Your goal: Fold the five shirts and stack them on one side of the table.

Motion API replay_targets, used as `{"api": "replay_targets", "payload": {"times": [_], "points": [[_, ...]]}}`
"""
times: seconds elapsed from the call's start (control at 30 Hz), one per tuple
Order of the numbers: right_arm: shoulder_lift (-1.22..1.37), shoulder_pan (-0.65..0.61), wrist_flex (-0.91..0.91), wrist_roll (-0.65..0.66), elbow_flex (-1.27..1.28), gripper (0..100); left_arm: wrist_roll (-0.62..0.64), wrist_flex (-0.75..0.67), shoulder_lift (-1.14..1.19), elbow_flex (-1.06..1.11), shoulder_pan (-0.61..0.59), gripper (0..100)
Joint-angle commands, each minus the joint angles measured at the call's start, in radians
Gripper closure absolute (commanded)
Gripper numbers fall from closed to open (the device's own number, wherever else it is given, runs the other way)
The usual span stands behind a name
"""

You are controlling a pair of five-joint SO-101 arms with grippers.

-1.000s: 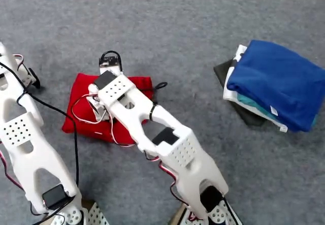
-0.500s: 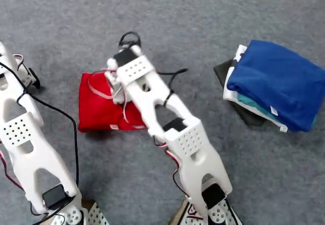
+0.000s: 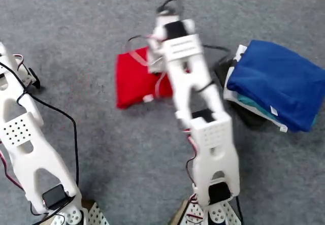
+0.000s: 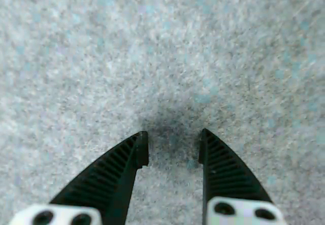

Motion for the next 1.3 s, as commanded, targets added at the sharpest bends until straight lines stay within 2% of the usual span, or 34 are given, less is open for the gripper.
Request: {"api": "replay_targets", "payload": {"times": [0.0, 0.2, 0.37, 0.67, 1.03, 1.13, 1.27], "points": [[-0.108, 0.150, 0.017, 0.107, -0.150, 99.5, 0.003, -0.011, -0.012, -0.046, 0.018, 82], [-0.107, 0.312, 0.017, 0.292, -0.406, 99.5, 0.003, -0.011, -0.012, -0.046, 0.021, 82], [-0.107, 0.461, 0.017, 0.402, -0.472, 99.5, 0.003, -0.005, -0.012, -0.046, 0.029, 82], [-0.111, 0.708, 0.017, 0.476, -0.481, 99.5, 0.003, -0.005, -0.012, -0.046, 0.029, 82], [-0.111, 0.823, 0.021, 0.543, -0.470, 99.3, 0.003, -0.009, -0.012, -0.046, 0.031, 82], [-0.113, 0.826, 0.023, 0.652, -0.441, 94.2, 0.003, -0.011, -0.012, -0.046, 0.031, 82], [-0.160, 0.826, 0.023, 0.664, -0.378, 76.7, 0.003, -0.011, -0.012, -0.046, 0.031, 82]]}}
